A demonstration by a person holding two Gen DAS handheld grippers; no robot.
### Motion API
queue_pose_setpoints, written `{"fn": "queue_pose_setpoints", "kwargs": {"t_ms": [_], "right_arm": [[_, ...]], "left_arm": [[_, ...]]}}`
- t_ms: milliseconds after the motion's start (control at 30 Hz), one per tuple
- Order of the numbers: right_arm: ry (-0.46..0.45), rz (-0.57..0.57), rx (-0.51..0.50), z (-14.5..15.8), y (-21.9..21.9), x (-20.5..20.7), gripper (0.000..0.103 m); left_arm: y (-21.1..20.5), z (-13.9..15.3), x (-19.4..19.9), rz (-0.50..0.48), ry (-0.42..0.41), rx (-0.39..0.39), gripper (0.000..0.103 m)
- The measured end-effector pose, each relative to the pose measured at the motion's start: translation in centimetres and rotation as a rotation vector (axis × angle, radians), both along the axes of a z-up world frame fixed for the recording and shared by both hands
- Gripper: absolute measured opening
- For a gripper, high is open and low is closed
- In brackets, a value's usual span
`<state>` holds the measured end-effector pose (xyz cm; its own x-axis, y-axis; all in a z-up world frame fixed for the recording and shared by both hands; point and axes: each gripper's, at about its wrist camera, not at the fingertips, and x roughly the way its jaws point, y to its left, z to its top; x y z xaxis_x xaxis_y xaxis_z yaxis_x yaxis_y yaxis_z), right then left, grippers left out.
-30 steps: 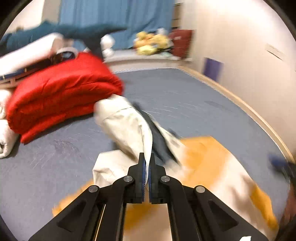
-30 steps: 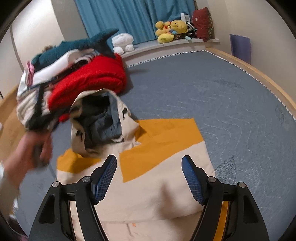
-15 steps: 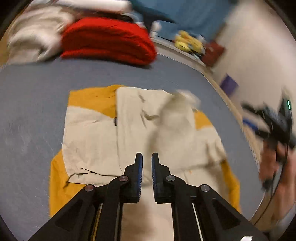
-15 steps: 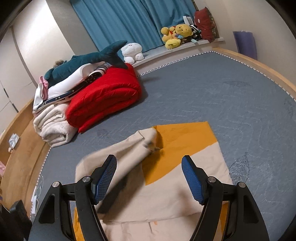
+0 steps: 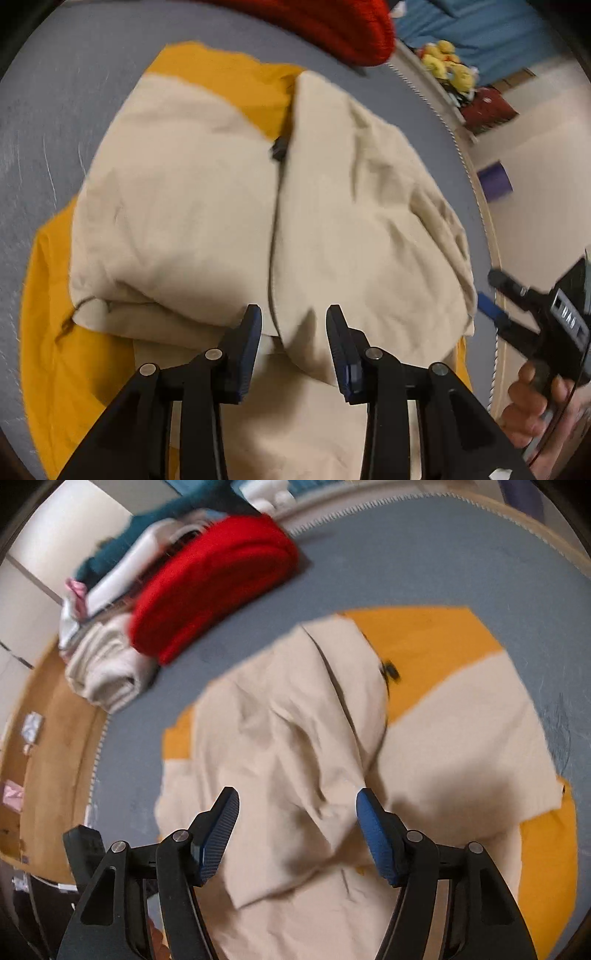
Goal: Fold large clothes
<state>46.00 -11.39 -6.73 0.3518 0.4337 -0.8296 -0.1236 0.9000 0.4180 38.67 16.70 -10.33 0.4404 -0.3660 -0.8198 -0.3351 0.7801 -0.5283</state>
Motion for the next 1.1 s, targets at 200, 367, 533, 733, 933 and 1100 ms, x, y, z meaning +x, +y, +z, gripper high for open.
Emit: {"fn": "queue_pose_setpoints", "kwargs": {"t_ms": [200, 367, 533, 733, 933, 1100], "right_arm": [[0.068, -0.071, -0.084, -2.5, -1.2, 0.3, 0.061], [0.092, -0.060, -0.025, -3.3, -2.0, 0.7, 0.012], [-0.049, -0.023, 0.144, 0.1, -2.1, -0.1, 0.004], [0.056, -0.046, 0.012, -3.2, -2.7, -0.2, 0.004], [0.198, -0.060, -0.115, -7.9, -2.0, -0.5, 0.004], [0.171, -0.091, -0.146, -6.5, -2.0, -1.0, 0.011]], "left_arm": [[0.5, -1.6, 0.3, 0.054, 0.018, -0.123, 0.033], [0.0, -1.5, 0.4, 0.026, 0.006, -0.115, 0.002], [0.7, 2.8, -0.1, 0.050, -0.168, -0.027, 0.001], [1.1, 1.5, 0.3, 0.045, -0.039, 0.058, 0.003], [0.2, -2.0, 0.6, 0.008, 0.152, 0.080, 0.011], [-1.6, 4.7, 0.2, -0.037, -0.069, 0.371, 0.019]]}}
